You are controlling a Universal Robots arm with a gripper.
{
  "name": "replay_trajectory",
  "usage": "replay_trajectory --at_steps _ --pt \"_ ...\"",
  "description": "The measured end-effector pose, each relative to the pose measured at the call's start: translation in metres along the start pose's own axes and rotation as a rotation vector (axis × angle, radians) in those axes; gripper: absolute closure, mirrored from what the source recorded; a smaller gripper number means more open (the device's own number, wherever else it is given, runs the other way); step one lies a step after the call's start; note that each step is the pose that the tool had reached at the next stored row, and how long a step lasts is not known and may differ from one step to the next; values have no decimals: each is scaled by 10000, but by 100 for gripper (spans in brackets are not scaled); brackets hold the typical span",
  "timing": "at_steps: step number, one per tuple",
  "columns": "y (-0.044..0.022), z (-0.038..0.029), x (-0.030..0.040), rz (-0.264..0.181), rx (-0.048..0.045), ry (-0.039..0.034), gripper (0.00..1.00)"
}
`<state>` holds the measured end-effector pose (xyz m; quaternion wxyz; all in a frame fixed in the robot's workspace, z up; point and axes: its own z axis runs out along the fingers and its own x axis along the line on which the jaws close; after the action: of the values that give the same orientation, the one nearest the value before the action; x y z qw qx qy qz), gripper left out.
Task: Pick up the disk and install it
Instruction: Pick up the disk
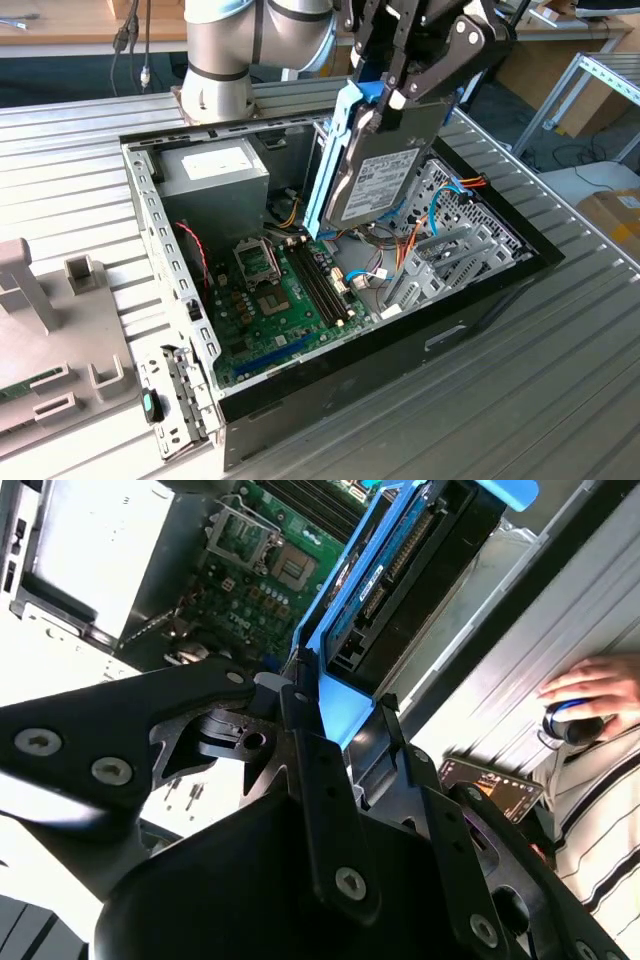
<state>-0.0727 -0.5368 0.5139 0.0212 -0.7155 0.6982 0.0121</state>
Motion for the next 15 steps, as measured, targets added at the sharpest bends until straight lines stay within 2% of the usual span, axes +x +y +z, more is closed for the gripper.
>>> replay_trajectory --at_steps 1,4,8,9,10,12,15 --pt "1 5 36 -6 35 -1 64" --pt "1 7 57 -22 46 0 64" --pt "5 12 191 -27 52 2 64" --pt "-3 19 192 -27 55 0 64" --pt "-42 24 193 -27 55 1 64" --pt "-181 32 197 -26 55 1 64" --pt "-433 37 203 -28 55 2 64"
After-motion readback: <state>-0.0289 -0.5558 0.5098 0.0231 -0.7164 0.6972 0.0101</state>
